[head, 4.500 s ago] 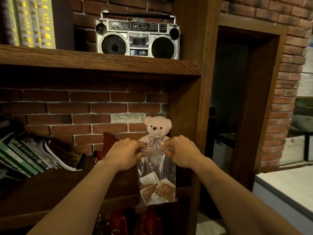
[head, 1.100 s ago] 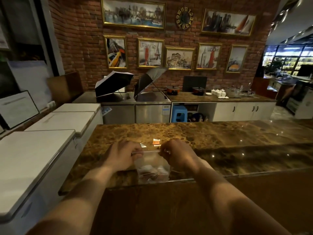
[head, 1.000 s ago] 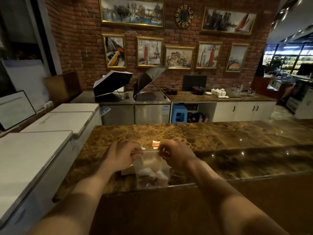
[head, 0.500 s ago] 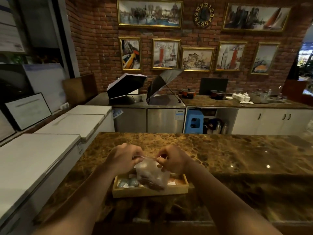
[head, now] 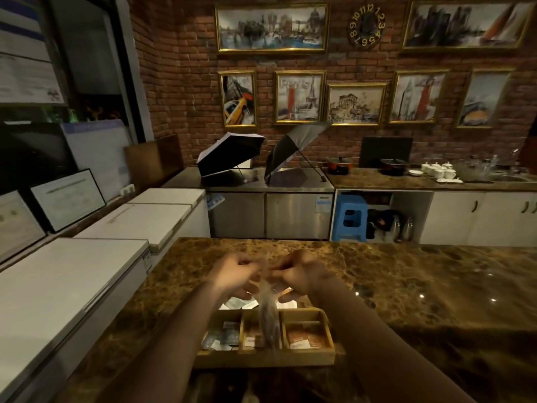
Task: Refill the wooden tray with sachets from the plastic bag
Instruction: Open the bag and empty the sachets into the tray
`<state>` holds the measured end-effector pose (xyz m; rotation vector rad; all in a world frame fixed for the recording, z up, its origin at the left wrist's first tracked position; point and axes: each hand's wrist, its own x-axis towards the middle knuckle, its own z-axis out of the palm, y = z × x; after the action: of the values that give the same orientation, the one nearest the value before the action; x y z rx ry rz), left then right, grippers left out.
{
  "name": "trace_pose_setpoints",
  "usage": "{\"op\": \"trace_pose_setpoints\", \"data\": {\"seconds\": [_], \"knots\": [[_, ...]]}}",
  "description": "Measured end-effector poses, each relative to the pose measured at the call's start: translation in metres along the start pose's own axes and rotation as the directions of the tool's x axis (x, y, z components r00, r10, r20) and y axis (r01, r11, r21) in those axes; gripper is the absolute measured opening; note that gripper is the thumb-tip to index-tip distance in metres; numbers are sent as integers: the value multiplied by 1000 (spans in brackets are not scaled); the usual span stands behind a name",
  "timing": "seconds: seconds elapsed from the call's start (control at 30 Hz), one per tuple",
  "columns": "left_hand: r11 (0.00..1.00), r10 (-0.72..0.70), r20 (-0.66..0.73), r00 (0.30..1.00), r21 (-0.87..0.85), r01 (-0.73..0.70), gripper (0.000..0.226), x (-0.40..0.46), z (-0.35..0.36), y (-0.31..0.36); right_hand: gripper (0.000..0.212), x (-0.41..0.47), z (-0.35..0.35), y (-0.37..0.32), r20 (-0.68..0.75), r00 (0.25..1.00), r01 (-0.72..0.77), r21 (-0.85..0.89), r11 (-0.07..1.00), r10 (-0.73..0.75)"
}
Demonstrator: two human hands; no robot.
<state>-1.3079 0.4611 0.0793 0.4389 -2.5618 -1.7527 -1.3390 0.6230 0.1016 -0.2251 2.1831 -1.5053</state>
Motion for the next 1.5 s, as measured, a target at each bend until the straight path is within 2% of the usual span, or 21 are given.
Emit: {"op": "trace_pose_setpoints", "data": {"seconds": [0.07,0.17,0.27,0.33,0.47,0.6,0.73,0.87,1.03,1.13,1.2,1.27,1.37,1.43,1.5], "knots": [[990,-29,13,999,-135,31,24,2,6,2,25,5,3,3,-72,996,41,-52,998,-45],[978,-29,40,999,-204,37,29,5,4,4,24,8,5,2,-131,989,65,-73,995,-74],[995,41,79,996,-96,-33,17,11,-3,6,19,8,7,-3,-62,998,6,29,1000,-5],[998,52,89,995,-47,-48,4,16,-8,5,17,10,9,-2,-62,998,11,23,1000,-10],[997,49,101,994,-60,-43,8,26,-13,1,8,15,11,5,-81,996,36,70,997,-30],[997,32,110,993,-66,-24,8,33,-14,-3,18,21,10,8,-73,997,10,151,988,1],[1000,14,95,995,-25,-12,10,39,-19,-5,28,26,5,11,-150,988,1,158,987,23],[1000,-22,22,1000,-21,22,19,41,-24,-8,26,34,-5,19,-262,962,-31,153,988,71],[998,-55,-39,998,3,55,13,47,-29,-11,30,39,-11,21,-327,942,-39,127,991,79],[992,-66,-77,995,100,74,20,48,-26,-8,27,42,-7,18,-389,919,-21,102,995,60],[936,29,-138,990,352,22,23,46,-25,-6,26,42,-2,16,-421,907,12,90,996,27],[842,148,-126,981,537,-58,13,43,-26,-2,26,43,1,14,-424,905,56,64,996,-24],[796,191,6,982,584,-158,33,43,-23,5,25,44,4,9,-405,912,87,30,996,-67],[798,215,5,977,576,-179,41,43,-18,9,21,45,4,6,-376,921,110,15,994,-97],[813,241,-50,969,555,-174,36,45,-13,10,17,45,2,6,-361,921,133,-57,989,-145]]}}
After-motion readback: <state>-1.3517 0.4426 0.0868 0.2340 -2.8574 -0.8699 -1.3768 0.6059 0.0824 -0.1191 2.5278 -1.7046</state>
